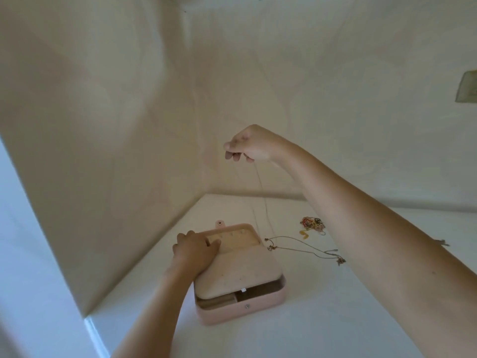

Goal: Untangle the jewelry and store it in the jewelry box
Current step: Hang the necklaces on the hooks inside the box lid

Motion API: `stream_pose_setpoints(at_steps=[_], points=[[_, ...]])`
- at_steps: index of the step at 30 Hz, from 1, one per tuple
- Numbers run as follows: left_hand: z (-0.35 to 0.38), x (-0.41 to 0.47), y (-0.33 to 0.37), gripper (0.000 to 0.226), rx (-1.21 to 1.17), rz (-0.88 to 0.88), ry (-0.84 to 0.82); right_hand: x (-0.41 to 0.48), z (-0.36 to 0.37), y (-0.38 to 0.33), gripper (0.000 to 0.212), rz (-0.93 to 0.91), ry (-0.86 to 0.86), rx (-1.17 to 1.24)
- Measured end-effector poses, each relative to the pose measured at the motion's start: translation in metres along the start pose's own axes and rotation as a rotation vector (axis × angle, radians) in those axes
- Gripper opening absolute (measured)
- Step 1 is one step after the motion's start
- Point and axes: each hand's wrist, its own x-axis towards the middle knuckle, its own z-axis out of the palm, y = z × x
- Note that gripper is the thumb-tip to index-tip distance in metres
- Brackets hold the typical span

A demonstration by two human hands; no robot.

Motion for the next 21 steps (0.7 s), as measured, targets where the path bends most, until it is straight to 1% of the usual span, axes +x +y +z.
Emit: stream_pose_setpoints(at_steps=[2,4,10,13,18,21], points=[[0.000,-0.003,0.001,0.046,-0.075,-0.003,0.034,0.005,0.002,-0.003,0.020,-0.056,-0.002,-0.009],[0.000,-0.005,0.002,0.050,-0.147,0.025,0.110,0.011,0.004,-0.008,0.020,-0.111,-0.003,-0.049],[0.010,-0.002,0.008,0.038,-0.256,0.214,0.397,0.026,0.005,-0.021,0.021,-0.180,0.052,-0.062],[0.011,0.000,0.008,0.036,-0.281,0.238,0.416,0.034,0.008,-0.022,0.021,-0.169,0.069,-0.040],[0.010,0.000,0.008,0.037,-0.310,0.265,0.432,0.041,0.012,-0.022,0.022,-0.154,0.041,-0.118],[0.013,0.003,0.006,0.035,-0.324,0.256,0.394,0.042,0.013,-0.023,0.021,-0.175,0.068,-0.139]])
